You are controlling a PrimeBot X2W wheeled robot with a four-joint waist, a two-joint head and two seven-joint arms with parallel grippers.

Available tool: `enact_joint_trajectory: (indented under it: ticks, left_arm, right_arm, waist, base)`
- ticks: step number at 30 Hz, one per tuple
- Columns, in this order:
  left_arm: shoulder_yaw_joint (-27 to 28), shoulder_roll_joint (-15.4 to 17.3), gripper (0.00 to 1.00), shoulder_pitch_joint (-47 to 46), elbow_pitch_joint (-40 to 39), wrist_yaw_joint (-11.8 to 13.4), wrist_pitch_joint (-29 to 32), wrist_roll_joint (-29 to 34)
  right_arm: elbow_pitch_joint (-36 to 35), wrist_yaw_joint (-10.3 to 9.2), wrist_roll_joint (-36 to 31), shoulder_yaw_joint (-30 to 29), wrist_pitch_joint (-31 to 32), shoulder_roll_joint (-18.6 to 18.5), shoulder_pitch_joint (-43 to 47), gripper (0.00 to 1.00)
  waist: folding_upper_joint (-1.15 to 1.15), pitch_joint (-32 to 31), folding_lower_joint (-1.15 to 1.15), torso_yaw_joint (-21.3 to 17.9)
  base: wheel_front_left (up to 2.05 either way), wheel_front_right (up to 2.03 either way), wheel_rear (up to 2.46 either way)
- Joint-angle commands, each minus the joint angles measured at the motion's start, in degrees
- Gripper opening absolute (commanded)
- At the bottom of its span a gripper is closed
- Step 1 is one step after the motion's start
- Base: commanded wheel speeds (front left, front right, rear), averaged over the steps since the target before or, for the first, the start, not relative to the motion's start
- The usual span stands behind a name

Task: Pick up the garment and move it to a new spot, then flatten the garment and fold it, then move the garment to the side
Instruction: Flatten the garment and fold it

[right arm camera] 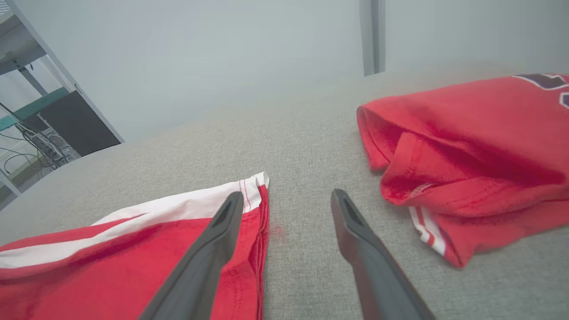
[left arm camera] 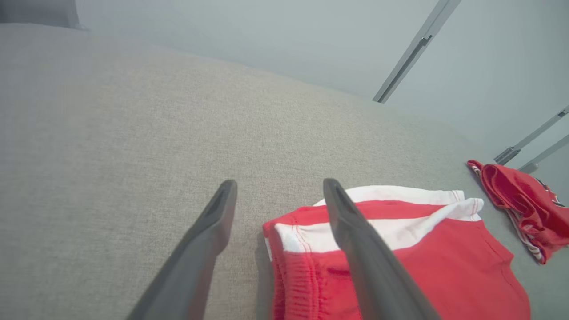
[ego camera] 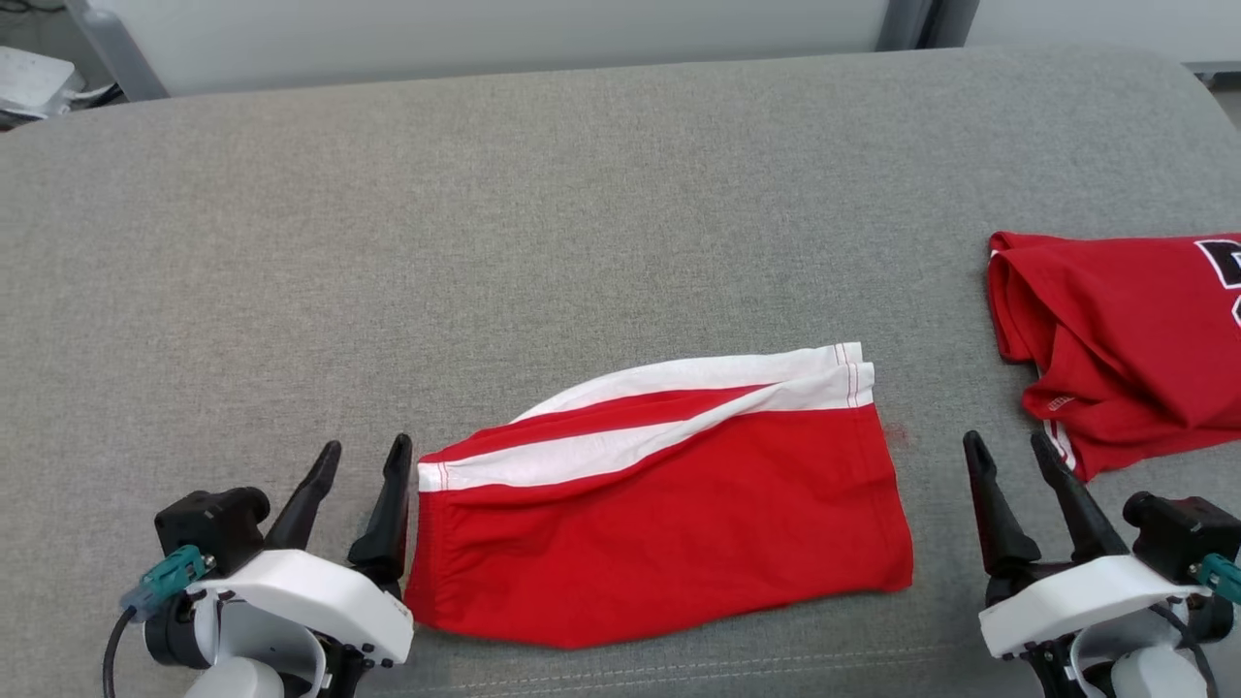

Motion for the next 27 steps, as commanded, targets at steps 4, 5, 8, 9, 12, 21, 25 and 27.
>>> enact_joint_trajectory:
  ticks: [4,5,8,9,12,21,25,27]
  left_arm:
    - [3.01,2.59,1.0,-0.55,-2.75,2.31,-4.94,4.31]
    - [3.32,2.62,1.0,-0.34,-3.09,2.62,-6.08,4.93]
    - [4.56,2.37,1.0,0.5,-4.34,3.72,-8.82,7.18]
    - [5.25,2.23,1.0,0.95,-4.75,4.17,-9.44,8.05]
    - [7.42,2.02,1.0,2.98,-4.84,4.36,-10.31,10.39]
    - [17.02,-2.55,1.0,11.12,-1.13,-5.94,-10.53,21.14]
    - [18.41,-4.24,1.0,11.24,0.03,-7.97,-10.54,23.01]
    - [18.69,-5.06,1.0,11.07,0.41,-8.98,-10.54,23.65]
  right_arm:
    - [-3.41,-0.16,-3.71,-0.98,-2.28,-1.37,1.13,1.0]
    - [-3.9,-0.16,-4.46,-1.34,-2.51,-1.44,1.54,1.0]
    - [-5.34,-0.16,-6.34,-2.15,-2.94,-1.33,2.83,1.0]
    - [-5.82,-0.16,-6.91,-2.31,-3.04,-1.22,3.25,1.0]
    - [-7.15,-0.16,-8.54,-2.78,-3.27,-0.77,4.51,1.0]
    - [-8.44,-0.16,-12.54,-4.76,-3.6,0.07,10.09,1.0]
    - [-7.87,-0.16,-12.96,-5.75,-3.61,0.37,10.65,1.0]
    - [-7.38,-0.16,-13.17,-5.92,-3.61,0.39,10.58,1.0]
  waist:
    - [0.0,-2.74,0.0,0.63]
    - [0.0,-3.2,0.0,0.79]
    - [0.0,-4.37,0.0,1.23]
    - [0.0,-4.72,0.0,1.32]
    - [0.0,-5.73,0.0,1.38]
    - [0.0,-9.17,0.0,2.32]
    - [0.0,-9.88,0.0,3.26]
    - [0.0,-10.12,0.0,3.73]
  base:
    - [0.0,0.0,0.0]
    - [0.0,0.0,0.0]
    - [0.0,0.0,0.0]
    - [0.0,0.0,0.0]
    - [0.0,0.0,0.0]
    - [0.0,0.0,0.0]
    - [0.0,0.0,0.0]
    - [0.0,0.0,0.0]
